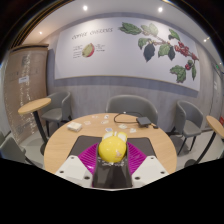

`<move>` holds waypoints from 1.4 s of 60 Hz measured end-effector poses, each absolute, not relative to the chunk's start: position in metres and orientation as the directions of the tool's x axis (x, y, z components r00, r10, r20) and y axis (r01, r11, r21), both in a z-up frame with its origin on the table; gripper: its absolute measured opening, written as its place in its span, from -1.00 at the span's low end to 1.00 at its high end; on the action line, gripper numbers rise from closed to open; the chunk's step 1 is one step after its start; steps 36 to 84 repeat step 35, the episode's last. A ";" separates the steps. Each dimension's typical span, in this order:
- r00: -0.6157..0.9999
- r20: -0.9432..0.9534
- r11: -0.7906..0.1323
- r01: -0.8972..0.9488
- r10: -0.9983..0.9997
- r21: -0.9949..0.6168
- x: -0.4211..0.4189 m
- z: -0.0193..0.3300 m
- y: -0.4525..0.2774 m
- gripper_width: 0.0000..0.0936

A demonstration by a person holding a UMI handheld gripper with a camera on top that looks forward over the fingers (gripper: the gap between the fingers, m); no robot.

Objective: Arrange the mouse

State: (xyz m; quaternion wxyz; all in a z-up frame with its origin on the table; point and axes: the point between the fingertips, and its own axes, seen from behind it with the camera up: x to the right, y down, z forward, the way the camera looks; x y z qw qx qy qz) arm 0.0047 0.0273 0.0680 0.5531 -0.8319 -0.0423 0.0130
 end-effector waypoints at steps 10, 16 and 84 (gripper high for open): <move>0.995 -0.014 -0.522 0.039 0.098 -0.852 0.012 -0.002 0.018 -0.17; 0.992 -0.005 -0.538 0.062 0.122 -0.841 0.014 -0.011 0.016 0.00; 0.959 0.001 -0.449 0.133 0.283 -0.884 0.007 0.040 -0.038 0.85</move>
